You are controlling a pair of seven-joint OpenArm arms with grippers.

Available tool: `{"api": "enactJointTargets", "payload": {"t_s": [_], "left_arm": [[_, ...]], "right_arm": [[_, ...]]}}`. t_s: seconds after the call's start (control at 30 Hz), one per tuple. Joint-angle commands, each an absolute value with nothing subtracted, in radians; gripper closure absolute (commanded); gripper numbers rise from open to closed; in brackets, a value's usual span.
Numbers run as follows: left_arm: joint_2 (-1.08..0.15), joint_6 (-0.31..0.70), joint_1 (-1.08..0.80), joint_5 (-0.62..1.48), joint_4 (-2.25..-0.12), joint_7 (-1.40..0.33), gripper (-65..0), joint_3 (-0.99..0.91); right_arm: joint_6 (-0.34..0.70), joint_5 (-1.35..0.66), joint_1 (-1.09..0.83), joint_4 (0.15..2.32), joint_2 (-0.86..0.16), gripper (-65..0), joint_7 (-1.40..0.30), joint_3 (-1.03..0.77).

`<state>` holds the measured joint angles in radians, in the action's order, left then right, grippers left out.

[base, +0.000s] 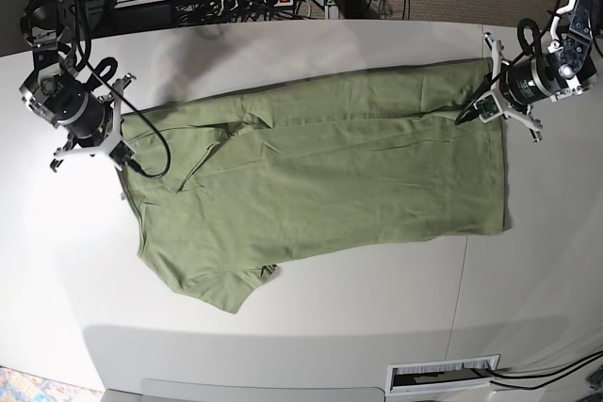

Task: Fold the T-shirt properly
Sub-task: 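Drag the shirt by its shoulders with both grippers to straighten it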

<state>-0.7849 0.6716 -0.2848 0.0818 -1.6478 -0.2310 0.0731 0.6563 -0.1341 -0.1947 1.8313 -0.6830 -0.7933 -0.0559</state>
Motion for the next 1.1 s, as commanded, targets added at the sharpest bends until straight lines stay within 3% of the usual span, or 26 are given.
{"api": "enactJointTargets", "payload": {"t_s": [0.0,0.4,0.73,1.07], "left_arm": [[-0.801,0.698,-0.294,0.068,-1.651,-0.26,0.0,0.076],[-0.801,0.698,-0.294,0.045,-1.651,-0.214,0.0,0.076],[-0.817,0.698,-0.301,0.046,-1.651,-0.216,0.0,0.076],[-0.87,0.698,-0.322,0.062,-1.652,-0.208,0.0,0.076]], "right_arm": [[0.649,-0.134,-0.168,1.818,-0.699,0.0,-0.763,-0.065],[0.651,-0.134,-0.056,1.532,-0.691,0.0,-0.704,-0.065],[0.698,-0.228,-0.056,1.512,-0.694,0.0,-0.902,-0.065],[0.698,-0.254,-0.144,1.511,-0.693,0.0,-0.913,-0.065]]}}
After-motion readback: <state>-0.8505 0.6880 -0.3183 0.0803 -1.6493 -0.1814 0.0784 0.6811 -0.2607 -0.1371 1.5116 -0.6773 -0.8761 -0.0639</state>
